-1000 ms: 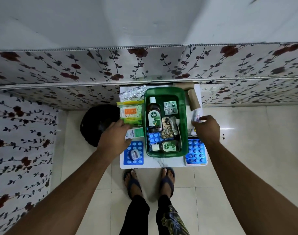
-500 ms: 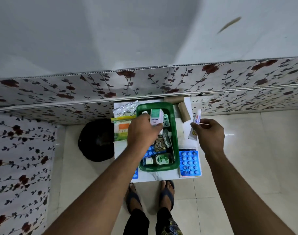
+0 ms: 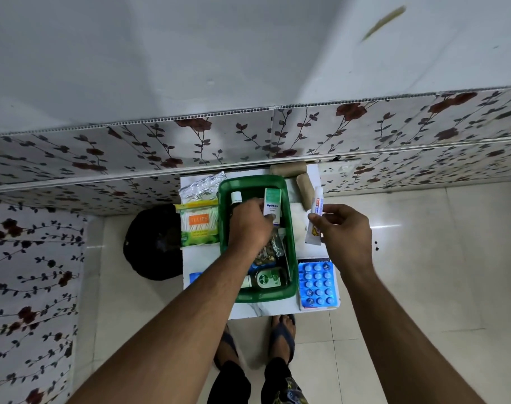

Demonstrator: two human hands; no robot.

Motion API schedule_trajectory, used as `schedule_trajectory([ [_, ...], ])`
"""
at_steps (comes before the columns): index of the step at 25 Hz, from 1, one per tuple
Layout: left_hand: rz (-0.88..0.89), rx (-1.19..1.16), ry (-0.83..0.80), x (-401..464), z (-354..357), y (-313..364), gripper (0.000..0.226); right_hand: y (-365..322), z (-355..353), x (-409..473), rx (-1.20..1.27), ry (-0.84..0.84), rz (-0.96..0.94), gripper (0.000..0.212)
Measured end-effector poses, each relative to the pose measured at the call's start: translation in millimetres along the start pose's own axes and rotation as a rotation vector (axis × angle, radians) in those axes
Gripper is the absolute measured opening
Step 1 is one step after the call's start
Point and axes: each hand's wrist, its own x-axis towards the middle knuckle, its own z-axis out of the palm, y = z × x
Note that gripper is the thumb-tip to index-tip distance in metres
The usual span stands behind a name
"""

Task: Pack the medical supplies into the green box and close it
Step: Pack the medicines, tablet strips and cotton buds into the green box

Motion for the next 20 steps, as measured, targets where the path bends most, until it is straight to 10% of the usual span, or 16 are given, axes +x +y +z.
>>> schedule_trajectory([
  [20,-0.040,-0.328,0.094,-20.3,-87.0,-26.2,0.017,-42.9,75.4,-15.8,-0.507,-0.130,-0.232,0.021],
])
